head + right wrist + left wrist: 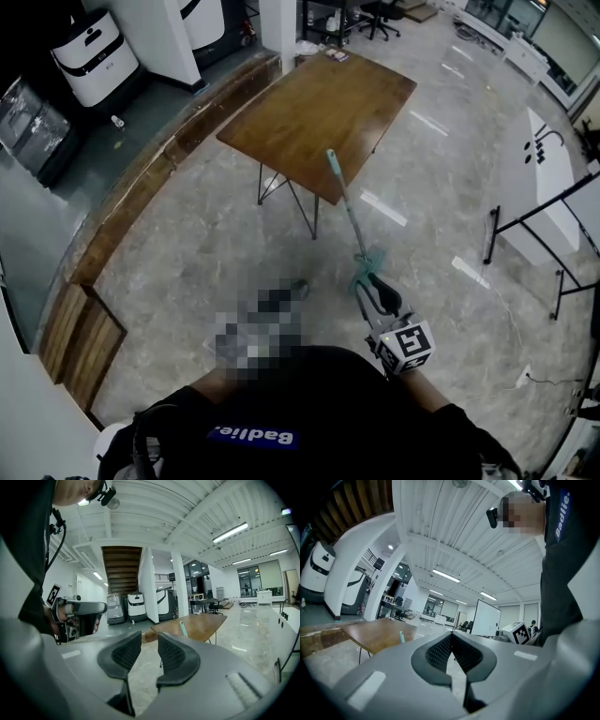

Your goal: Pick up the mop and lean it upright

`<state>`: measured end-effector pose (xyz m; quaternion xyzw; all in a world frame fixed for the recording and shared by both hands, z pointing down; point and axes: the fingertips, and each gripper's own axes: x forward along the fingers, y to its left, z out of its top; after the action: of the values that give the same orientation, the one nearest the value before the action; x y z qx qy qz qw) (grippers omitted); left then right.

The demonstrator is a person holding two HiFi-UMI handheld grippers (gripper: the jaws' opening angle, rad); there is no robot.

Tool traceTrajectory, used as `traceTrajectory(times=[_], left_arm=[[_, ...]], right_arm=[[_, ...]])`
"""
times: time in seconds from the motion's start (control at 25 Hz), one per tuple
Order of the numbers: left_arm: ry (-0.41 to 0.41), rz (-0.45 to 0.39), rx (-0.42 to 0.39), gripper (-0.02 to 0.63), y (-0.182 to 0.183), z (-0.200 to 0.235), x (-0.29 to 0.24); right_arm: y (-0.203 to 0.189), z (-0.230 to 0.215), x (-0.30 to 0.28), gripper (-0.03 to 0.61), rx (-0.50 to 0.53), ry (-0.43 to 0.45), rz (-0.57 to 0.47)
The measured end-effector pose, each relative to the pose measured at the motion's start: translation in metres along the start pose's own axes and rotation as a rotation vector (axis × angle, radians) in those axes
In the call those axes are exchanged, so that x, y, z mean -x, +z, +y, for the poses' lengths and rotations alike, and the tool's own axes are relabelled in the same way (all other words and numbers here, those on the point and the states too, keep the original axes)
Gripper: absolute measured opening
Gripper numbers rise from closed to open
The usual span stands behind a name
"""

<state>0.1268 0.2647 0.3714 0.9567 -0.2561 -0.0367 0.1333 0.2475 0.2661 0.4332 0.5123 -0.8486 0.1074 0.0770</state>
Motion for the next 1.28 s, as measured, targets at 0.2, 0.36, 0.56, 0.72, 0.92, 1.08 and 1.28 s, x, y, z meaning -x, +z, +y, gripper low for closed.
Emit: traceTrajectory(times=[0.2, 0.36, 0.56, 0.72, 0.92, 1.08, 1.28], left_arm=[[-0.008, 0.011, 0.036, 0.017, -0.004, 0.037, 0.004], [-0.003, -0.009, 0.048, 0.017, 0.001, 0.05, 0.006], [0.07, 0.003, 0.053, 0.017, 0.001, 0.07, 0.004], [0.156, 0.007, 0.03, 0.017, 0.003, 0.08, -0.006], [0.286, -0.003, 0.011, 0.017, 0.014, 0.097, -0.037], [0.376, -0.002, 0.008, 0.017, 0.02, 0.108, -0.07], [0.513, -0.001, 0.027, 0.017, 0.022, 0.121, -0.087]], right_arm=[[0.0, -0.006, -0.041, 0.123, 0.027, -0.036, 0.04], [-0.001, -0.022, -0.063, 0.133, 0.068, -0.054, 0.076], [-0.006, -0.06, -0.094, 0.144, 0.109, -0.057, 0.114], [-0.014, -0.099, -0.122, 0.152, 0.101, -0.022, 0.142], [-0.016, -0.142, -0.163, 0.163, 0.095, 0.064, 0.169], [-0.027, -0.174, -0.197, 0.167, 0.106, 0.141, 0.195], [-0.06, -0.207, -0.237, 0.186, 0.135, 0.236, 0.273]])
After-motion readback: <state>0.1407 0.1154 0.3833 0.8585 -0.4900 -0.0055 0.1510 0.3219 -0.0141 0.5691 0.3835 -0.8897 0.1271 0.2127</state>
